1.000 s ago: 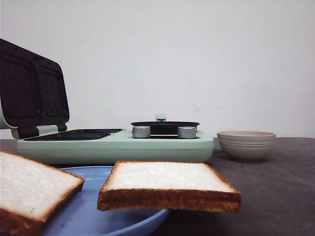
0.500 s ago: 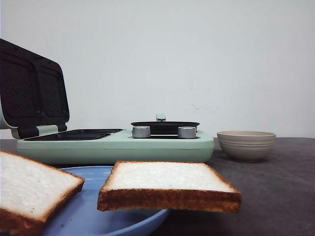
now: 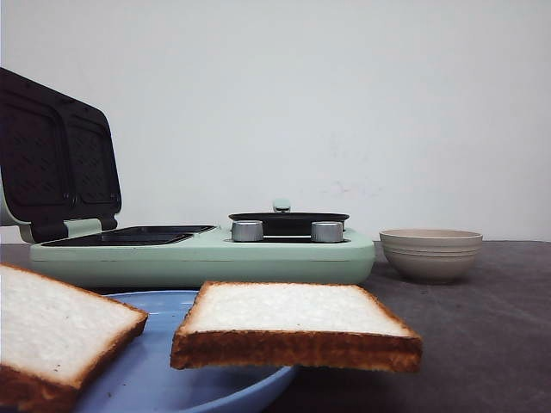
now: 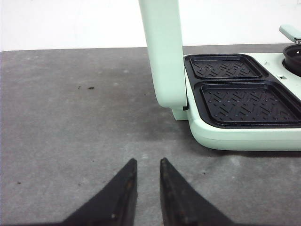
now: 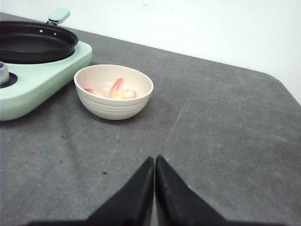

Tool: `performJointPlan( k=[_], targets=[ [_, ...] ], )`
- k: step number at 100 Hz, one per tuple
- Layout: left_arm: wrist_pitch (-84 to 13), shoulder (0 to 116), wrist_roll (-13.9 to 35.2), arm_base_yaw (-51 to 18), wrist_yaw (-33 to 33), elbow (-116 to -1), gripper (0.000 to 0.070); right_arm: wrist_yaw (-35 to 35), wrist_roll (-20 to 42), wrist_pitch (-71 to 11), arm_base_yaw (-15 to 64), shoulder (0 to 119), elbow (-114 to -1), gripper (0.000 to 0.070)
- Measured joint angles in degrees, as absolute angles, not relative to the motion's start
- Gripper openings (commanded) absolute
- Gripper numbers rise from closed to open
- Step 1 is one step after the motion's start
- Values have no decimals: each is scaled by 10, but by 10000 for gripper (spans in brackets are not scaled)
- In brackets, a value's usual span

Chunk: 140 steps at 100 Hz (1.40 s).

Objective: Make breakfast with bread and shrimp

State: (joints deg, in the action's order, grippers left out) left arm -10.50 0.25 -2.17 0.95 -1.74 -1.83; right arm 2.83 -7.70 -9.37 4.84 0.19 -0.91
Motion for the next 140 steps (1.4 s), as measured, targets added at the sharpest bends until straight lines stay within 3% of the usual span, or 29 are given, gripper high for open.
performJointPlan(
  k=[31,48,61,89,109,140],
  targets=[
    [-105,3,-19,10,-17,-18,40,30,-76,-93,48,2,-9,0],
    [-105,3,4,10,-17,-18,38,30,-44,-93,48,2,-9,0],
    [-105,3,46,10,-17,-18,18,30,4,-93,48,2,-9,0],
    [-116,3,190,10,-34,-29,14,58,140,-98,48,2,-48,0],
    [-172,31,280,10,-75,-104,15,69,215,-178,48,62,-131,0],
    [-290,197,309,10,-197,-215,14,188,271,-253,48,284,-231,0]
  ],
)
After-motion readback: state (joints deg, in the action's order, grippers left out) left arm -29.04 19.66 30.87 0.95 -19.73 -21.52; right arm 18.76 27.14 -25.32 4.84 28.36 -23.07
